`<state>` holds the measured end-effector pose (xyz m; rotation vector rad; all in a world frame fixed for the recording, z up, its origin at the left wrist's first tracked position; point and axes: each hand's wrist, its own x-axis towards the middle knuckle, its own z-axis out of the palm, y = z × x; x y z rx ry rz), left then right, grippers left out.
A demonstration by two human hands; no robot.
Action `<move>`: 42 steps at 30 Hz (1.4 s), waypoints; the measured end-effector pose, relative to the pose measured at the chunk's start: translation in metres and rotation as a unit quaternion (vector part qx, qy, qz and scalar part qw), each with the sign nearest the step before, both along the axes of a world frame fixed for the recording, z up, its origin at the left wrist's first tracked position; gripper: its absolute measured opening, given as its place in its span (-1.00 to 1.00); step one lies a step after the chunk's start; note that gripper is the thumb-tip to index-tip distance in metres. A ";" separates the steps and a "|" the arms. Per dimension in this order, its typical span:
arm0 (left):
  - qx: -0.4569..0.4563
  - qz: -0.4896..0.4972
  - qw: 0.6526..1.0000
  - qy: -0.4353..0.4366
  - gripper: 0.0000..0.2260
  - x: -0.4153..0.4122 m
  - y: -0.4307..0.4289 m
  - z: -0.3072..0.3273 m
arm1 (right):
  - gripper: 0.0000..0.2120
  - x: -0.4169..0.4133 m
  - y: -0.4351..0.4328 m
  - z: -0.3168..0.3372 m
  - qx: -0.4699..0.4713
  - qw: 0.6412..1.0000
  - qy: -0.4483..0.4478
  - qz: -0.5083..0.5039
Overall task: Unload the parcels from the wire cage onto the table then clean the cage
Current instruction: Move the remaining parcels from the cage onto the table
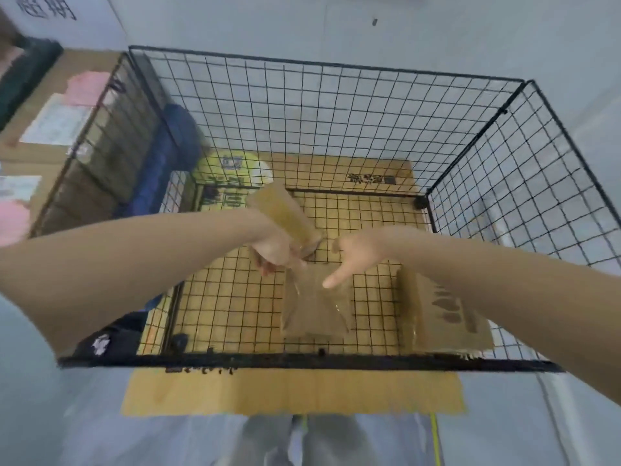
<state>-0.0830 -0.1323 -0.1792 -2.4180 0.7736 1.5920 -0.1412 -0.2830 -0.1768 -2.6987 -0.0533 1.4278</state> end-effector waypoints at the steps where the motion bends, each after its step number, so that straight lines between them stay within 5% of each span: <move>1: -0.001 0.023 1.000 0.004 -0.48 -0.001 -0.001 -0.005 | -0.12 -0.001 0.003 -0.006 0.005 1.000 0.023 0.007; 5: -0.016 0.136 0.990 0.036 -0.42 -0.009 -0.012 -0.022 | -0.25 -0.004 0.009 -0.030 0.034 0.998 0.059 0.011; 9: -0.049 0.273 0.958 0.078 -0.45 -0.013 -0.022 -0.025 | -0.10 0.004 0.011 -0.029 0.075 0.988 0.069 -0.114; 15: -0.115 0.461 0.877 0.075 -0.62 -0.005 -0.034 0.008 | -0.19 0.010 -0.011 0.010 0.093 0.988 -0.048 -0.116; 22: -0.229 0.383 0.891 -0.085 -0.76 0.005 -0.047 0.075 | -0.28 0.005 -0.040 0.071 0.079 0.962 -0.205 -0.162; 28: -0.337 0.392 0.838 -0.176 -0.72 0.009 -0.069 0.137 | -0.58 0.012 -0.059 0.124 0.134 0.869 -0.386 -0.280; 32: -0.410 0.426 0.785 -0.184 -0.56 0.010 -0.080 0.151 | -0.18 0.015 -0.062 0.144 0.173 0.807 -0.444 -0.348; 35: -0.438 0.470 0.752 -0.146 -0.46 0.010 -0.079 0.148 | -0.13 0.014 -0.065 0.146 0.169 0.805 -0.451 -0.347; 38: -0.460 0.504 0.722 -0.112 -0.46 0.012 -0.081 0.142 | -0.45 0.012 -0.064 0.145 0.118 0.833 -0.460 -0.284; 42: -0.490 0.445 0.690 -0.293 -0.65 0.014 -0.081 0.154 | -0.25 0.011 -0.070 0.157 0.172 0.785 -0.499 -0.323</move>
